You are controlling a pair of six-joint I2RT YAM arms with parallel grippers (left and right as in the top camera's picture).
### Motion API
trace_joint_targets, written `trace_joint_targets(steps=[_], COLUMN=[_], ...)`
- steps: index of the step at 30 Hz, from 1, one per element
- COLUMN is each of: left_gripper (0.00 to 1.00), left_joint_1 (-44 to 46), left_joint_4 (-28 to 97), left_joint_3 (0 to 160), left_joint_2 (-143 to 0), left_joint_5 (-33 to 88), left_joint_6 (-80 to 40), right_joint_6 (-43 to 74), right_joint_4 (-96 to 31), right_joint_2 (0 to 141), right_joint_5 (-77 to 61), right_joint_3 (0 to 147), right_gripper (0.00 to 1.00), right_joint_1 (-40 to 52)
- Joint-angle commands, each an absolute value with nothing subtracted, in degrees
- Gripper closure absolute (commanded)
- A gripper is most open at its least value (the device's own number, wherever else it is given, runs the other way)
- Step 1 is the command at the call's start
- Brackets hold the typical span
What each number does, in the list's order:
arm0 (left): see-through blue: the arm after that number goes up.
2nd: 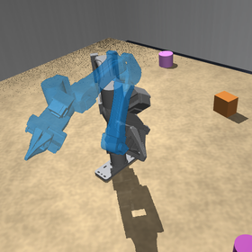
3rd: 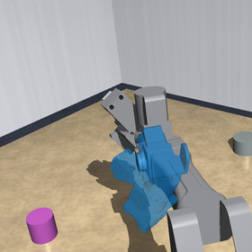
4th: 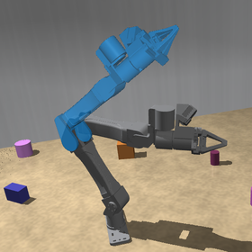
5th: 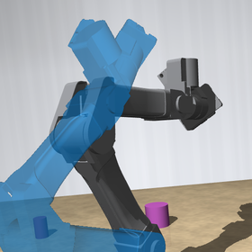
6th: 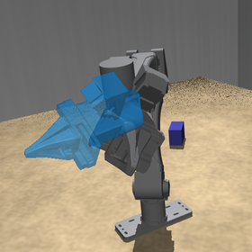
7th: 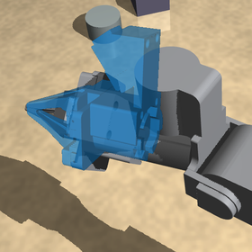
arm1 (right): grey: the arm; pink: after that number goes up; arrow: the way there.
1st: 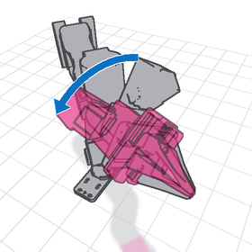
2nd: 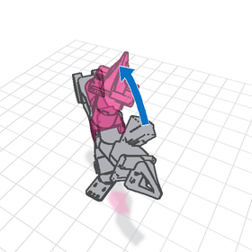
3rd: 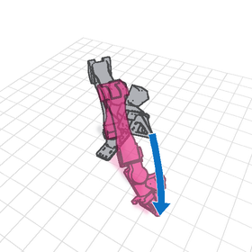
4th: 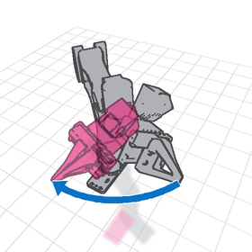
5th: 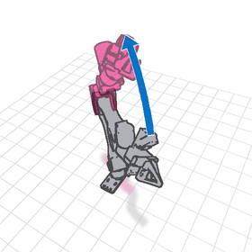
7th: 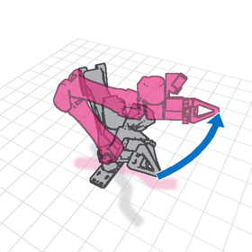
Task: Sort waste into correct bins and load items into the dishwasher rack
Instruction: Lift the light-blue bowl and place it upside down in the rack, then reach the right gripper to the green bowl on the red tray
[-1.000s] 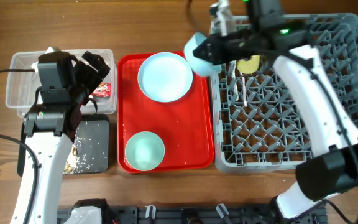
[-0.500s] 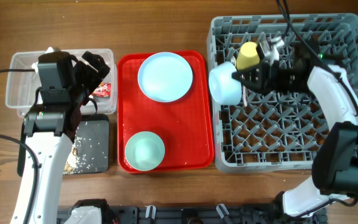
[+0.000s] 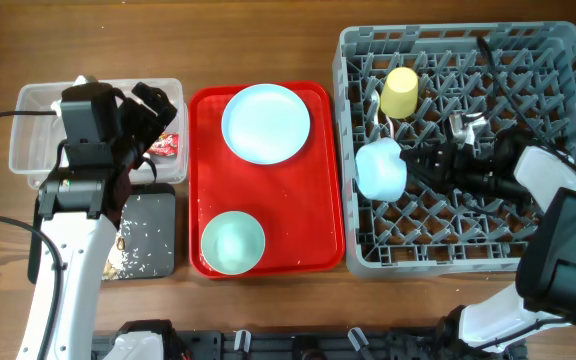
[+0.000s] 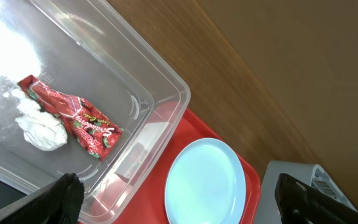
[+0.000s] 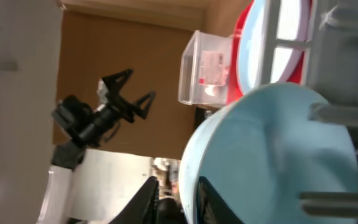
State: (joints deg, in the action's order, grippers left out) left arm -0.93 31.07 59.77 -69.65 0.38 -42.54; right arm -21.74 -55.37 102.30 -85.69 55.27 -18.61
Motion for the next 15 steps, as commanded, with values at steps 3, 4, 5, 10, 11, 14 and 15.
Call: trace_joint_targets(steps=[3, 4, 5, 10, 11, 14, 15], left_gripper=[0.00, 0.00, 0.00, 0.00, 0.00, 0.00, 0.00], left_joint_1=[-1.4, -1.4, -1.4, -1.4, -1.4, -1.4, -1.4], left_joint_4=[30.9, 30.9, 30.9, 30.9, 30.9, 30.9, 30.9], left_joint_3=[60.4, 60.4, 60.4, 60.4, 60.4, 60.4, 60.4], left_joint_2=[-69.8, -69.8, -69.8, -69.8, -69.8, -69.8, -69.8], left_joint_5=[0.6, 0.6, 0.6, 0.6, 0.6, 0.6, 0.6], left_joint_6=[-42.4, -42.4, -42.4, -42.4, -42.4, -42.4, -42.4], right_joint_6=[-20.5, -20.0, -17.5, -0.8, 0.8, 3.3, 3.9], right_joint_4=[-52.7, -52.8, -52.5, -48.8, -49.3, -50.7, -50.7], right_joint_2=[102.8, 102.8, 102.8, 102.7, 102.4, 98.9, 96.8], right_joint_5=[-79.0, -78.1, -75.6, -64.4, -63.8, -59.7, -56.5], right_joint_3=[56.8, 57.2, 58.1, 64.3, 66.7, 71.3, 72.1], right_gripper=[0.59, 0.57, 0.55, 0.62, 0.67, 0.86, 0.92], right_joint_1=[-23.3, -23.9, -24.9, -26.7, -26.3, -22.3, -19.7])
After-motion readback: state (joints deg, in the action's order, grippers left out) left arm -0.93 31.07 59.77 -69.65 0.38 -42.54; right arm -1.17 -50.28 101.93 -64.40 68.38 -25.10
